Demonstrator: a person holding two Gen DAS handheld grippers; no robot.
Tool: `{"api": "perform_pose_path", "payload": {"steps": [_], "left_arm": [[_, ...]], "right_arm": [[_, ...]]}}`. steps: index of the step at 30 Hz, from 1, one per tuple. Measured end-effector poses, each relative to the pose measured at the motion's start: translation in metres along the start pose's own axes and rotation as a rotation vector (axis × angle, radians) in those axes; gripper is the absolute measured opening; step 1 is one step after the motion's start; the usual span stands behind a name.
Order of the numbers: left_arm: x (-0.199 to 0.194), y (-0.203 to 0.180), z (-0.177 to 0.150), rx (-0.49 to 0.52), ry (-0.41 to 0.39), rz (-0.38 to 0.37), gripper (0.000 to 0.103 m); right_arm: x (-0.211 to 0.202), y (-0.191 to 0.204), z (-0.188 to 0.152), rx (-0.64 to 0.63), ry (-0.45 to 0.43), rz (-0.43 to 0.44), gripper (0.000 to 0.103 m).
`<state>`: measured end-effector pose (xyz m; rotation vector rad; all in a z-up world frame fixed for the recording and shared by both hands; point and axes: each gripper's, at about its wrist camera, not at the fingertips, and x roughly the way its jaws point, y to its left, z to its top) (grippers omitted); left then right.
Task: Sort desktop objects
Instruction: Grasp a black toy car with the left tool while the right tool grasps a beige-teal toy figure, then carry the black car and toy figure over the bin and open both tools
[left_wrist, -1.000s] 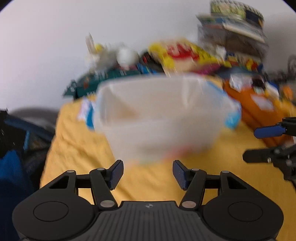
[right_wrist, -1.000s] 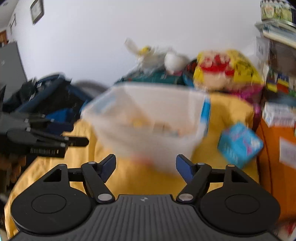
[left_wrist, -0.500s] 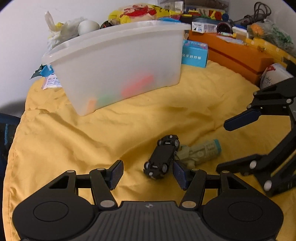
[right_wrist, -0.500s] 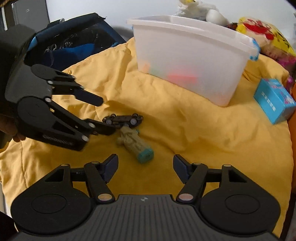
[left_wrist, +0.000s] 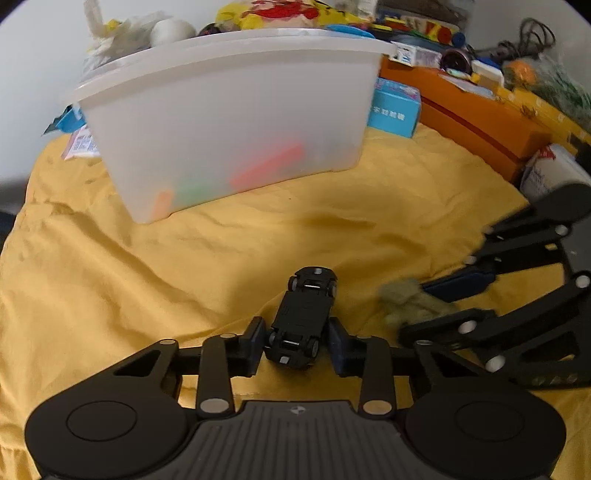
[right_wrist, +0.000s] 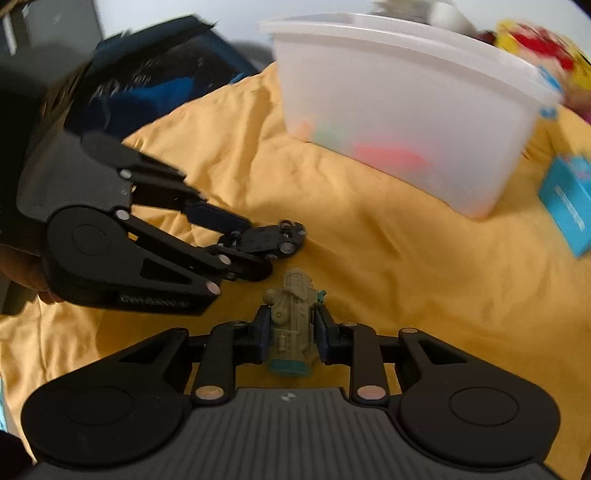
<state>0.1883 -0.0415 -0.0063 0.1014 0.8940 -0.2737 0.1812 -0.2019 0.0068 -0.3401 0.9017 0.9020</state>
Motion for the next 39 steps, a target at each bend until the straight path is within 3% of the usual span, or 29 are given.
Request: {"api": "perform_pose_path", "payload": {"steps": [8, 14, 21, 28, 33, 39], "left_arm": [[-0.024, 0.014, 0.002, -0.104, -0.077, -0.005, 0.033], [-0.042, 0.028, 0.012, -0.172, -0.117, 0.018, 0.033], [-0.103, 0.042, 0.065, -0.216, -0.264, 0.02, 0.033], [-0.131, 0.055, 0.133, -0.203, -0.346, 0.065, 0.033], [-0.13, 0.063, 0.174, -0.195, -0.353, 0.097, 0.033], [-0.103, 0.072, 0.206, -0.183, -0.294, 0.141, 0.033]], "right_arm": [[-0.045, -0.033, -0.023, 0.227, -0.09, -0.019, 0.028], [-0.064, -0.049, -0.018, 0.331, -0.16, -0.036, 0.028], [-0.097, -0.056, 0.04, 0.345, -0.307, -0.023, 0.028], [-0.114, -0.083, 0.115, 0.361, -0.378, -0.053, 0.028], [-0.108, -0.093, 0.153, 0.323, -0.35, -0.099, 0.028], [-0.08, -0.099, 0.183, 0.276, -0.242, -0.145, 0.028]]}}
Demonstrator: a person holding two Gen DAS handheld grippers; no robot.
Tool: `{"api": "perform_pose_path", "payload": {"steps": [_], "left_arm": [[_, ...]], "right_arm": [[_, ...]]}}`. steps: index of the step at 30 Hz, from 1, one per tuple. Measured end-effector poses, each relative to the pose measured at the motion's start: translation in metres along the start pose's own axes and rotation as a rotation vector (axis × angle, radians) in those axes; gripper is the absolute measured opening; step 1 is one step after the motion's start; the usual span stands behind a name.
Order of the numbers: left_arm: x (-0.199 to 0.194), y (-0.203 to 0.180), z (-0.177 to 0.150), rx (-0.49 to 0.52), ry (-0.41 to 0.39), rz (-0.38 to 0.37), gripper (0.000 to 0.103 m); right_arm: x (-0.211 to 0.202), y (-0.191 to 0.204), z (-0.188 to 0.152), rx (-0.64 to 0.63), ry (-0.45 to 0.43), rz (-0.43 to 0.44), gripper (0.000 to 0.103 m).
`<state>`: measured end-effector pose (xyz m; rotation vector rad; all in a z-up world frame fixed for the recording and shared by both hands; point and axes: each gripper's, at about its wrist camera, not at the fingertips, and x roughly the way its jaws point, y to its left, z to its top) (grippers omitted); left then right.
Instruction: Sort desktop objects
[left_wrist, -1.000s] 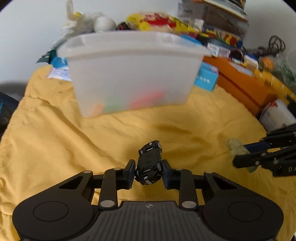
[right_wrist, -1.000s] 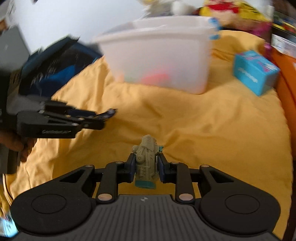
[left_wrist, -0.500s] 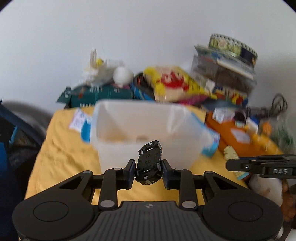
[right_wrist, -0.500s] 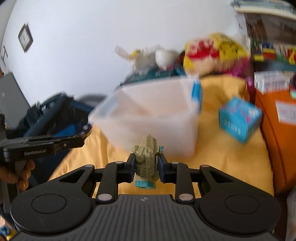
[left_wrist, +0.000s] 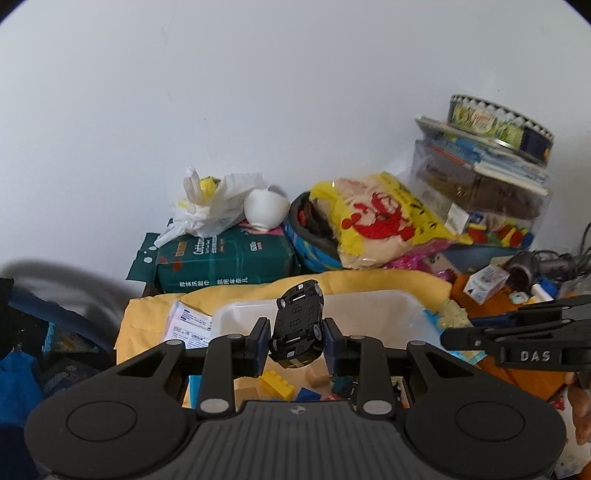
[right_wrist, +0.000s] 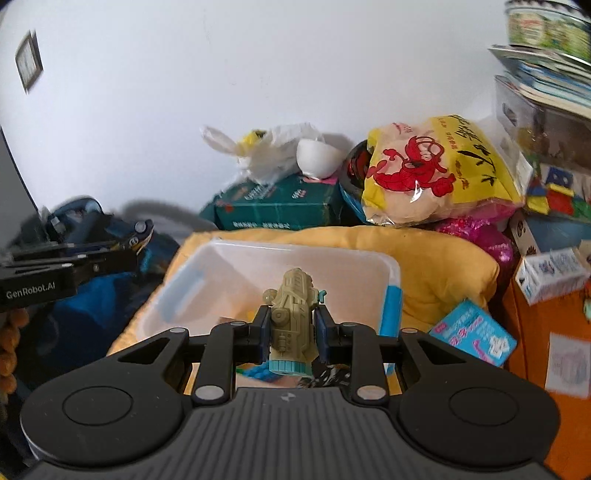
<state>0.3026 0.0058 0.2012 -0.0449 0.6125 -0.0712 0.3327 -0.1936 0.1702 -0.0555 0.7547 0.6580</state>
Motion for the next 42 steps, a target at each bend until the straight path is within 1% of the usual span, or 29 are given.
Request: {"api": "perform_pose_path", "payload": {"steps": [4, 5, 6, 7, 8, 9, 11, 12, 13, 14, 16, 18, 19, 21, 24, 27, 30, 32, 34, 35, 37, 40, 42], "left_arm": [[0.02, 0.002, 0.003, -0.024, 0.05, 0.013, 0.033], [0.024, 0.002, 0.003, -0.026, 0.062, 0.021, 0.035], [0.027, 0.002, 0.002, -0.026, 0.074, 0.032, 0.039], [0.032, 0.001, 0.002, -0.022, 0.093, 0.051, 0.057], [0.035, 0.0, 0.001, -0.016, 0.105, 0.085, 0.078], [0.036, -0.001, 0.0, -0.01, 0.112, 0.12, 0.086], [0.037, -0.001, -0.003, 0.01, 0.098, 0.142, 0.088], [0.037, -0.001, -0.003, 0.027, 0.092, 0.144, 0.089], [0.037, -0.001, -0.004, 0.047, 0.095, 0.15, 0.092], [0.037, -0.001, -0.005, 0.058, 0.105, 0.154, 0.092], [0.039, 0.003, -0.004, 0.037, 0.133, 0.152, 0.092], [0.041, 0.005, -0.003, 0.013, 0.16, 0.157, 0.092], [0.041, 0.006, -0.002, 0.015, 0.172, 0.157, 0.092], [0.043, 0.005, 0.0, 0.016, 0.191, 0.154, 0.092], [0.044, 0.006, 0.003, 0.016, 0.222, 0.11, 0.092], [0.049, 0.006, 0.006, 0.022, 0.256, 0.077, 0.093], [0.054, 0.003, 0.009, 0.022, 0.29, 0.069, 0.094], [0.057, 0.003, 0.012, 0.0, 0.318, 0.051, 0.094], [0.06, 0.006, 0.014, -0.035, 0.327, 0.036, 0.094], [0.061, 0.008, 0.014, -0.052, 0.334, 0.038, 0.094], [0.065, 0.008, 0.014, -0.06, 0.347, 0.073, 0.094], [0.07, 0.001, 0.015, 0.008, 0.355, 0.158, 0.094], [0.071, -0.002, 0.016, 0.031, 0.358, 0.183, 0.094]], "right_arm": [[0.019, 0.001, 0.007, -0.011, 0.042, -0.025, 0.028], [0.023, 0.001, 0.007, -0.005, 0.056, -0.026, 0.031], [0.027, 0.0, 0.008, 0.002, 0.074, -0.025, 0.04], [0.031, -0.001, 0.008, 0.006, 0.088, -0.028, 0.054], [0.032, -0.001, 0.008, 0.003, 0.084, -0.045, 0.081], [0.031, -0.001, 0.008, -0.004, 0.071, -0.057, 0.096], [0.028, -0.002, 0.009, -0.006, 0.057, -0.054, 0.098], [0.026, -0.003, 0.009, -0.002, 0.059, -0.044, 0.101], [0.025, -0.003, 0.009, 0.002, 0.06, -0.042, 0.103], [0.023, -0.003, 0.008, 0.002, 0.057, -0.047, 0.103], [0.02, -0.003, 0.006, -0.006, 0.064, -0.059, 0.103], [0.02, -0.004, 0.006, -0.001, 0.098, -0.076, 0.103], [0.021, -0.005, 0.006, 0.011, 0.125, -0.094, 0.103], [0.017, -0.006, 0.006, 0.022, 0.13, -0.088, 0.103], [0.01, -0.002, 0.002, 0.006, 0.119, -0.079, 0.103], [0.01, 0.006, 0.002, -0.04, 0.125, -0.094, 0.103], [0.012, 0.012, 0.007, -0.057, 0.14, -0.114, 0.103], [0.013, 0.014, 0.01, -0.06, 0.149, -0.115, 0.103], [0.013, 0.017, 0.011, -0.074, 0.15, -0.121, 0.103], [0.014, 0.018, 0.011, -0.085, 0.15, -0.125, 0.103], [0.016, 0.018, 0.01, -0.093, 0.157, -0.136, 0.103], [0.02, 0.015, 0.01, -0.085, 0.168, -0.155, 0.103], [0.021, 0.014, 0.01, -0.081, 0.17, -0.155, 0.103]]}}
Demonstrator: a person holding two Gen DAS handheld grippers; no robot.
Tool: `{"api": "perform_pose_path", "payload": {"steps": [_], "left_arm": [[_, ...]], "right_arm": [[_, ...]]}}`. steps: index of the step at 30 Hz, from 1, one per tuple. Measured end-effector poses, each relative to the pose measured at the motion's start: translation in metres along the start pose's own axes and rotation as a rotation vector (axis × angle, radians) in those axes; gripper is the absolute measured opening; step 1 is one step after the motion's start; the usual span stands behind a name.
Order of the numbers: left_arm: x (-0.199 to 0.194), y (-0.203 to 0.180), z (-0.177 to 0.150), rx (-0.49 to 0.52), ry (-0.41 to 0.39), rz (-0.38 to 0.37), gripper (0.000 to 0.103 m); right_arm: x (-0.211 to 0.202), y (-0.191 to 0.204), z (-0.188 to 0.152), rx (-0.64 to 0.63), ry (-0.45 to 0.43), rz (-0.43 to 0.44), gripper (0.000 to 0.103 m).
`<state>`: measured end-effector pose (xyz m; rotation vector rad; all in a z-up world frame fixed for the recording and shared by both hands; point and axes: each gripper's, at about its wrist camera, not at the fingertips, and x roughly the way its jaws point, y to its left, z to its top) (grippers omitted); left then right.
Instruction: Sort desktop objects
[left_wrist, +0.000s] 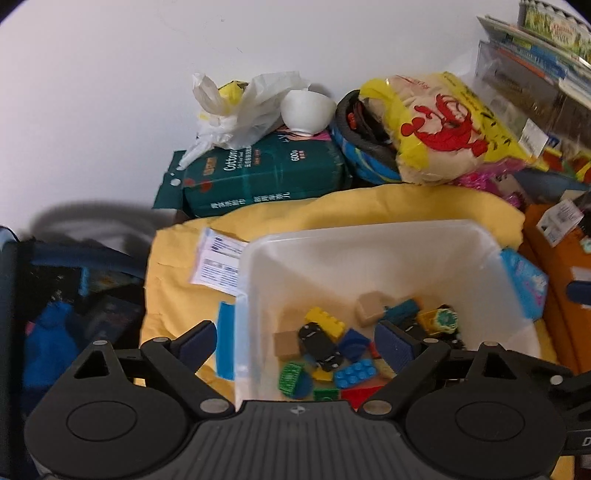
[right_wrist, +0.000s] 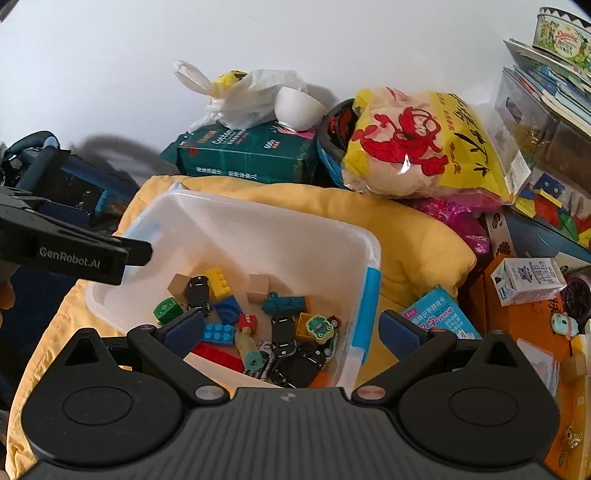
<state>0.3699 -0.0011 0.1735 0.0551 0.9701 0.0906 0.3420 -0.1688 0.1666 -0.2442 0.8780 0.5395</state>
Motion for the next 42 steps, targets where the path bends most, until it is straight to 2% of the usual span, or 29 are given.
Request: {"api": "perform_pose_path", "payload": {"steps": [10, 15, 20, 27, 36, 40, 42], "left_arm": [[0.003, 0.0, -0.001, -0.014, 0.016, -0.033, 0.094], [0.007, -0.002, -0.002, -0.004, 0.031, -0.022, 0.094], [0.008, -0.004, 0.0, -0.007, 0.04, -0.03, 0.094], [0.015, -0.005, -0.003, -0.009, 0.071, -0.026, 0.094], [0.013, 0.0, -0.003, -0.019, 0.052, -0.024, 0.094], [0.009, 0.0, -0.004, -0.021, 0.013, 0.004, 0.094], [0.008, 0.0, -0.003, -0.012, 0.006, -0.008, 0.094]], "right_arm": [[0.006, 0.001, 0.002, -0.021, 0.033, -0.031, 0.103], [0.015, -0.002, 0.014, -0.007, 0.085, -0.058, 0.103], [0.018, -0.007, 0.026, 0.032, 0.111, -0.048, 0.103], [0.031, -0.005, 0.029, 0.018, 0.208, -0.073, 0.103], [0.034, -0.003, 0.028, 0.01, 0.216, -0.07, 0.103], [0.036, -0.002, 0.025, 0.009, 0.215, -0.07, 0.103], [0.036, -0.002, 0.024, 0.007, 0.216, -0.064, 0.103]]}}
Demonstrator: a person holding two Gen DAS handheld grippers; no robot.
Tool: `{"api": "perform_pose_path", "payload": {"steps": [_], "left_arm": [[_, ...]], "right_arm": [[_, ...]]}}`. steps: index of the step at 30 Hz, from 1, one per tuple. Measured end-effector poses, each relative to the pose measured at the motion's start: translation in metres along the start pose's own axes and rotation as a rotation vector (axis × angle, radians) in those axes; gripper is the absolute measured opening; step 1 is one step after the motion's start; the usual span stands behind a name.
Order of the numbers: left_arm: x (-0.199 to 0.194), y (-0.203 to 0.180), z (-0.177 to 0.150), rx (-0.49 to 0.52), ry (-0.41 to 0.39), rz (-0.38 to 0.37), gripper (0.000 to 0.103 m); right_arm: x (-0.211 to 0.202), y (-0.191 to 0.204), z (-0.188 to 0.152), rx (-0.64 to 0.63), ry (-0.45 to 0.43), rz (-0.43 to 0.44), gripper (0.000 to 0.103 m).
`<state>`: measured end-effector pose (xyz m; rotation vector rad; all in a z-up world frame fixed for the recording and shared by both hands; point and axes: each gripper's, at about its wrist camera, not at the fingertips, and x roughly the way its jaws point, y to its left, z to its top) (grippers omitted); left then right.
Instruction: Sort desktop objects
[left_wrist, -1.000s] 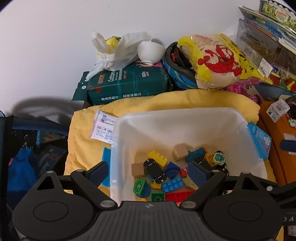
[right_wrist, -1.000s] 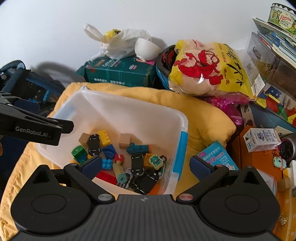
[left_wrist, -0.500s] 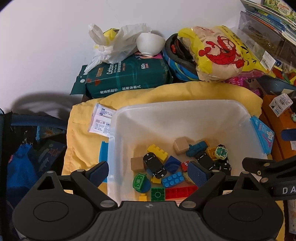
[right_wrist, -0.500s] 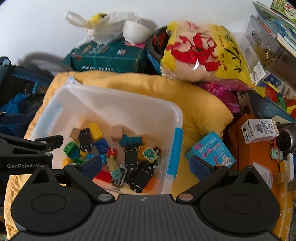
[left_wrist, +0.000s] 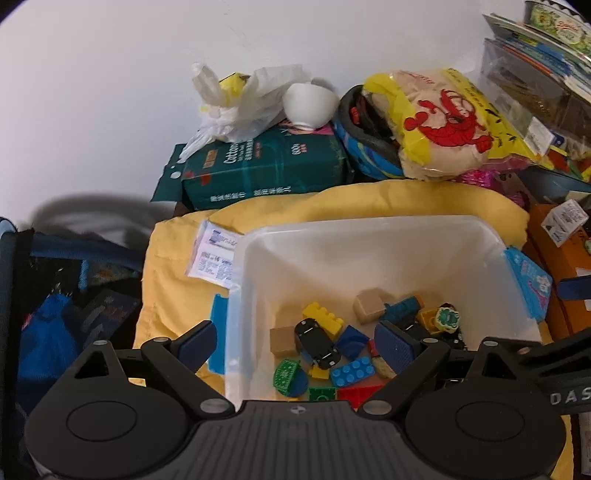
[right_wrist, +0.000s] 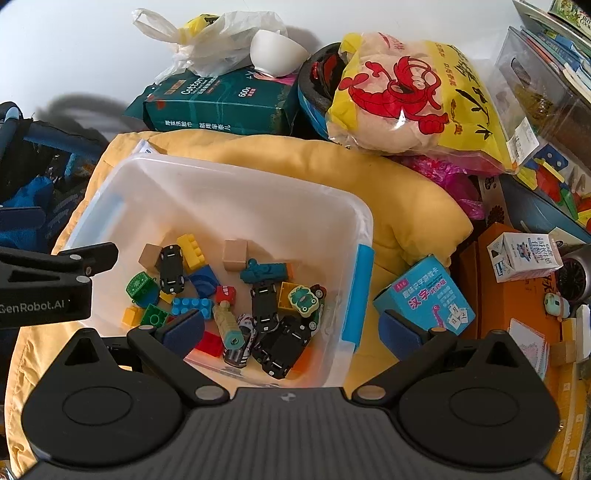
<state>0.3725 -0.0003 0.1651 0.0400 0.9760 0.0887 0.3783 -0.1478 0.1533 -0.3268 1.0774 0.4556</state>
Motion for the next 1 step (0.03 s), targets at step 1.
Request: {"api": "perform_pose_path", "payload": {"steps": [1], "left_arm": [[-0.0001, -0.0008, 0.0002, 0.004, 0.0, 0.004, 0.094]], "right_arm": [[0.0007, 0.0001, -0.0008, 0.0, 0.003, 0.003, 0.103]]}}
